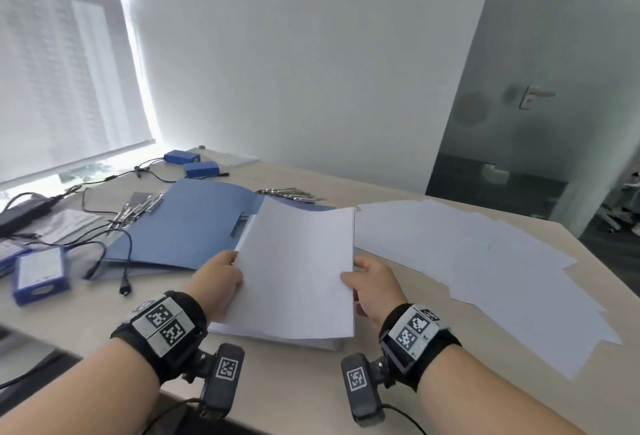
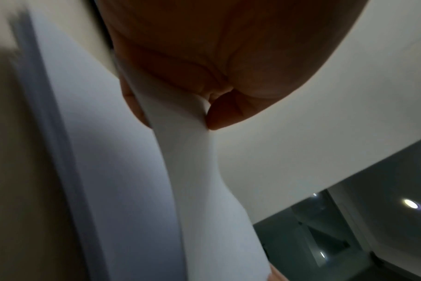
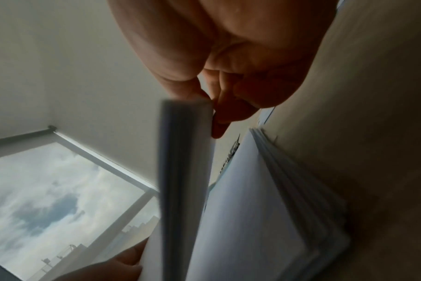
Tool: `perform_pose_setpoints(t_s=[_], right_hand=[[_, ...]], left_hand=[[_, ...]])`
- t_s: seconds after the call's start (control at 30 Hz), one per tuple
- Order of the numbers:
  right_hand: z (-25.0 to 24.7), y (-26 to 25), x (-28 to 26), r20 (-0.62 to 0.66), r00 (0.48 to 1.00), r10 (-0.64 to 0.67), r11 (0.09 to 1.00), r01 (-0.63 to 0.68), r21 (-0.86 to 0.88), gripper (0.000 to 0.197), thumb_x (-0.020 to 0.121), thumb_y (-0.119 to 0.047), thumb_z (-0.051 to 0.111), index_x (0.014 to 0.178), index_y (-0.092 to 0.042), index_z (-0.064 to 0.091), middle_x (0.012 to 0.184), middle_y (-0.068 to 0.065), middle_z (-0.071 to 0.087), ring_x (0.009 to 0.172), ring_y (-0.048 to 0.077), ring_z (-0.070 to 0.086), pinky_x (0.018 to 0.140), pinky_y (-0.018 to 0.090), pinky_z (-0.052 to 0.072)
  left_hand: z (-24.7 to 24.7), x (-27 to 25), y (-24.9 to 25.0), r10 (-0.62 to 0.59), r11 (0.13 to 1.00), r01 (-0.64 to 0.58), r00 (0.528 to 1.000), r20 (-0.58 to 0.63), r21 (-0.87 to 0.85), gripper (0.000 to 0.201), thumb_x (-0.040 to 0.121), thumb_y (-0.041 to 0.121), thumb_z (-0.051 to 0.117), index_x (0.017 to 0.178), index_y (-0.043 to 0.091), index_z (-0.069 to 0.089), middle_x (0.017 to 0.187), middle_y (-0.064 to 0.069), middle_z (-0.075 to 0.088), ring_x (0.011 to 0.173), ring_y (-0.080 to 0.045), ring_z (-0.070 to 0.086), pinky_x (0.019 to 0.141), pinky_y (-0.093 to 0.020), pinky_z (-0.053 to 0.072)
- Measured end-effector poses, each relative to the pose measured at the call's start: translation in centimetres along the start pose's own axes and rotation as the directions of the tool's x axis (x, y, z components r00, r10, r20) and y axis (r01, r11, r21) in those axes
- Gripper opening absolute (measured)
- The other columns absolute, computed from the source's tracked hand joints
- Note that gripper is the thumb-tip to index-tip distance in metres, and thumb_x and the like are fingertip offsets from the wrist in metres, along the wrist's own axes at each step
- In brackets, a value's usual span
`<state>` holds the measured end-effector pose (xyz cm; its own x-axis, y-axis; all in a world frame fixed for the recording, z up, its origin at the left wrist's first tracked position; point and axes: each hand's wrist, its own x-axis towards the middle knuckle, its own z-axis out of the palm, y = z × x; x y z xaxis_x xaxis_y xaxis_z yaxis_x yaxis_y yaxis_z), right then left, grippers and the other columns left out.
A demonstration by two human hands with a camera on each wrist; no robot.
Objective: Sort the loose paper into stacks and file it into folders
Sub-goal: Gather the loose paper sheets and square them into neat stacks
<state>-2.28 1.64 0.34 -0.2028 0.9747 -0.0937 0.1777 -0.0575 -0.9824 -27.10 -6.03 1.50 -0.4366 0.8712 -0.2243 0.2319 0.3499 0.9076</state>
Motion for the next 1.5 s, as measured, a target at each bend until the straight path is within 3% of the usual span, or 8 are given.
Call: perform_pose_setpoints(t_s=[0.2,0.4,0.5,0.6,0.77,0.97,1.2,1.5], right_hand=[[2.3,1.0,0.9,0.008,1.000,0.000,0.999,0.001,-0.051,0.022,0.089,-0.004,0.061,0.087,-0.021,0.074,0.088,0.000,0.079,0.073,0.019,0.070,0.055,0.022,0.046],[-1.0,1.9,1.0,-0.012,0.998,0.065,0.969,-0.066,-0.238,0.023,0.094,-0.028,0.059,0.117,-0.030,0.056,0.091,0.001,0.068,0.058,0.014,0.052,0.042,0.019,0.036],[-4.2,2.2,1.4,-0.058,0.997,0.059,0.949,-0.074,-0.308,0.026,0.097,-0.028,0.058,0.121,-0.020,0.061,0.093,0.001,0.066,0.064,0.013,0.052,0.041,0.016,0.035],[-8.2,2.7,1.3,-0.106,0.994,0.005,0.918,-0.047,-0.394,0.016,0.095,-0.028,0.060,0.108,-0.022,0.067,0.090,-0.005,0.068,0.073,0.010,0.058,0.065,0.024,0.050],[-15.0,4.9,-0.7,-0.196,0.979,-0.057,0.887,-0.040,-0.460,0.007,0.092,-0.029,0.064,0.090,-0.030,0.071,0.091,-0.013,0.071,0.091,0.007,0.065,0.078,0.022,0.046],[-22.5,6.5,-3.6,-0.381,0.911,-0.158,0.870,-0.054,-0.490,0.014,0.093,-0.023,0.063,0.102,-0.032,0.069,0.089,-0.013,0.065,0.086,0.004,0.060,0.075,0.021,0.046],[-31.1,9.8,-4.4,-0.628,0.775,-0.062,0.902,-0.226,-0.368,0.014,0.090,-0.026,0.064,0.089,-0.040,0.065,0.103,-0.021,0.067,0.109,0.012,0.062,0.101,0.041,0.048],[-33.9,10.2,0.2,-0.699,0.714,-0.037,0.801,-0.397,-0.448,0.009,0.090,-0.036,0.059,0.086,-0.038,0.066,0.106,-0.019,0.064,0.103,0.010,0.057,0.083,0.032,0.035]], left_hand=[[-1.5,1.0,-1.6,0.006,1.000,-0.007,0.999,0.031,0.030,0.058,0.079,-0.005,0.044,0.133,0.014,0.059,0.116,-0.009,0.071,0.104,-0.034,0.067,0.097,-0.051,0.054],[-0.9,-0.6,-1.2,0.093,0.995,-0.090,0.993,-0.073,0.051,0.059,0.086,0.011,0.058,0.144,0.016,0.051,0.144,-0.005,0.054,0.131,-0.026,0.051,0.110,-0.042,0.039],[0.6,-1.5,-0.2,0.222,0.975,-0.221,0.969,-0.107,0.025,0.042,0.094,0.009,0.054,0.132,0.025,0.061,0.130,0.003,0.060,0.128,-0.019,0.052,0.098,-0.034,0.041],[3.4,-2.6,1.3,0.261,0.958,-0.264,0.964,-0.043,-0.114,0.031,0.095,0.007,0.053,0.110,0.028,0.070,0.109,0.009,0.070,0.107,-0.009,0.061,0.079,-0.025,0.043],[10.7,-4.5,3.5,0.280,0.922,-0.217,0.945,0.167,-0.322,0.019,0.093,0.007,0.057,0.096,0.015,0.073,0.088,-0.002,0.076,0.081,-0.017,0.070,0.073,-0.034,0.046],[20.3,-5.6,4.7,0.233,0.904,-0.050,0.890,0.391,-0.425,0.027,0.070,0.022,0.059,0.092,0.013,0.071,0.082,-0.005,0.073,0.074,-0.019,0.068,0.065,-0.031,0.044],[28.3,-3.4,5.7,0.134,0.837,0.117,0.903,0.409,-0.534,0.020,0.095,-0.001,0.051,0.097,0.007,0.069,0.084,-0.010,0.071,0.074,-0.021,0.068,0.066,-0.033,0.046],[34.7,-1.1,7.9,0.260,0.893,-0.085,0.898,0.354,-0.441,0.018,0.094,0.002,0.055,0.097,0.011,0.071,0.091,-0.007,0.077,0.089,-0.019,0.072,0.071,-0.035,0.053]])
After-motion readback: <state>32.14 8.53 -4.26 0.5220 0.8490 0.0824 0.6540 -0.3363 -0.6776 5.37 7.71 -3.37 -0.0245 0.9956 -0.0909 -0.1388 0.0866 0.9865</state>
